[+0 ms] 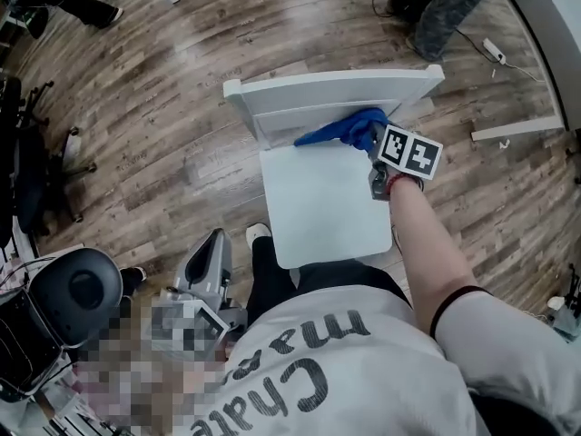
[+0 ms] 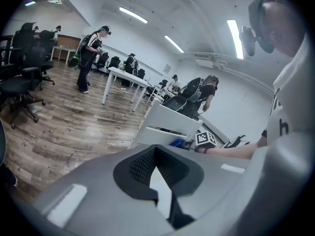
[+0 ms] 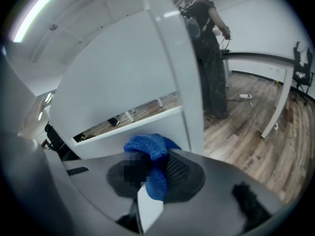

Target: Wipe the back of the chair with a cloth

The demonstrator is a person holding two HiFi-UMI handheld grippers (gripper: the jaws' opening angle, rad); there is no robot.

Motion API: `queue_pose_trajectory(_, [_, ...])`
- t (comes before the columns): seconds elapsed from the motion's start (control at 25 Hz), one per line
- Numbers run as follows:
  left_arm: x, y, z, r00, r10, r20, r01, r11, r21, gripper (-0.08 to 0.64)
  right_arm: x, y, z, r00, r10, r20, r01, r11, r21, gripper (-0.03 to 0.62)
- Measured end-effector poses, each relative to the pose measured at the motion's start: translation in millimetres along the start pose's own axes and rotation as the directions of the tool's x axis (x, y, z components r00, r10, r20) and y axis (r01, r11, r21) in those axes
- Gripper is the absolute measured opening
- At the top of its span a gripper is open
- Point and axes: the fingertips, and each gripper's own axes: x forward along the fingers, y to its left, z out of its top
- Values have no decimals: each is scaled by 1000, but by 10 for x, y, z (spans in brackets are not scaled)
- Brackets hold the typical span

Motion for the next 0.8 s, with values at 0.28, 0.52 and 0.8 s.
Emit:
queue_pose_trajectory(0.28, [115, -160, -44, 1000, -15, -15, 15, 1000, 9, 9, -218, -616, 168, 991, -104, 84, 89, 982, 169, 71])
queue_pose_trajectory(0.52, [51, -152, -62, 1000, -3, -7, 3, 1000, 3, 9, -95, -148, -85, 1000, 1, 3, -1, 998, 56, 71])
queue_pose_trajectory(0.8, [-228, 151, -107, 996, 88, 26, -87, 996, -37, 9, 319, 1266, -728, 949, 242, -204, -272, 953, -135, 71])
